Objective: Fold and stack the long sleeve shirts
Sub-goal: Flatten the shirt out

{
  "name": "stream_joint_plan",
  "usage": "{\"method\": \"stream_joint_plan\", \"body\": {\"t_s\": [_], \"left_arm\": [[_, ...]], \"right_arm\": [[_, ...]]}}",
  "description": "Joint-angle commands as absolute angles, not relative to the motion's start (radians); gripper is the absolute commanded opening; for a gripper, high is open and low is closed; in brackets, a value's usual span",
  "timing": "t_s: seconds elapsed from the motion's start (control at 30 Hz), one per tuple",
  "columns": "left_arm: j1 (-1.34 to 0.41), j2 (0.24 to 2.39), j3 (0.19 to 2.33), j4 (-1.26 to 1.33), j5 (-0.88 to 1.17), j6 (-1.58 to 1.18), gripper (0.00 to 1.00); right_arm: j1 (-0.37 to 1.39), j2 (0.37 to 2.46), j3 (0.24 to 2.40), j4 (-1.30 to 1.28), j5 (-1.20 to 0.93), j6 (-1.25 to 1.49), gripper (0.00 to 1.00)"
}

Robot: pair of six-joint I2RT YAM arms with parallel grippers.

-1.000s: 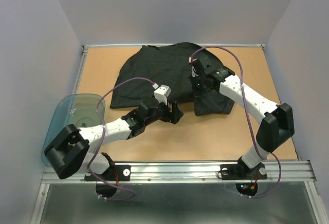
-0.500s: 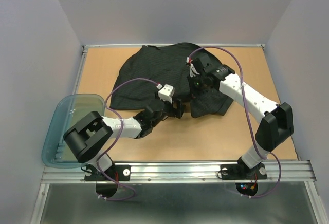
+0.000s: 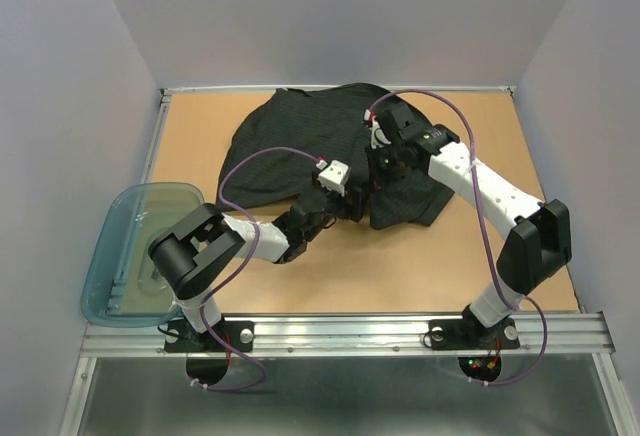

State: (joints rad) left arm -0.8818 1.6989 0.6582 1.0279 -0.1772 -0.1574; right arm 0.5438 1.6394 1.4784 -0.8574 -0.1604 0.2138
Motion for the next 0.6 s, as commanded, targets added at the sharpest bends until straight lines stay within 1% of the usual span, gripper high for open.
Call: {"method": "stream_joint_plan", "body": {"t_s": [0.0,0.2,0.23,0.3,0.33,0.37,0.4,0.43,0.47,0.5,0.53,0.57], "left_arm": [[-0.879,1.687,0.698,1.132,-0.072,-0.12,0.86],[-0.877,1.683,0.729,1.082,0.09,-0.135,0.75],[-0.877,1.68,0.727,1.066,0.101,-0.144,0.68],[-0.877,1.66,0.719,1.057,0.115,-0.166,0.63],[-0.877,1.645,0.718,1.046,0.112,-0.17,0.55],[-0.877,1.638,0.715,1.039,0.106,-0.172,0.5],[-0.876,1.634,0.712,1.029,0.097,-0.172,0.42],[-0.874,1.628,0.712,1.016,0.094,-0.172,0.37],[-0.871,1.625,0.713,1.009,0.091,-0.173,0.35],[-0.868,1.621,0.715,1.003,0.091,-0.175,0.3],[-0.867,1.62,0.718,0.991,0.091,-0.176,0.24],[-0.864,1.617,0.721,0.985,0.092,-0.179,0.22]], "right_arm": [[0.534,1.62,1.536,-0.851,-0.176,0.216,0.01],[0.525,1.618,1.536,-0.851,-0.153,0.213,0.01],[0.522,1.62,1.537,-0.85,-0.141,0.212,0.01],[0.517,1.617,1.539,-0.851,-0.133,0.21,0.01],[0.514,1.617,1.539,-0.851,-0.124,0.209,0.01],[0.511,1.62,1.539,-0.85,-0.118,0.209,0.01],[0.509,1.618,1.537,-0.851,-0.106,0.207,0.01],[0.509,1.618,1.536,-0.851,-0.103,0.207,0.01],[0.509,1.618,1.531,-0.85,-0.098,0.207,0.01],[0.508,1.618,1.529,-0.85,-0.098,0.209,0.01],[0.508,1.615,1.525,-0.851,-0.094,0.21,0.02],[0.508,1.612,1.516,-0.85,-0.087,0.212,0.06]]}}
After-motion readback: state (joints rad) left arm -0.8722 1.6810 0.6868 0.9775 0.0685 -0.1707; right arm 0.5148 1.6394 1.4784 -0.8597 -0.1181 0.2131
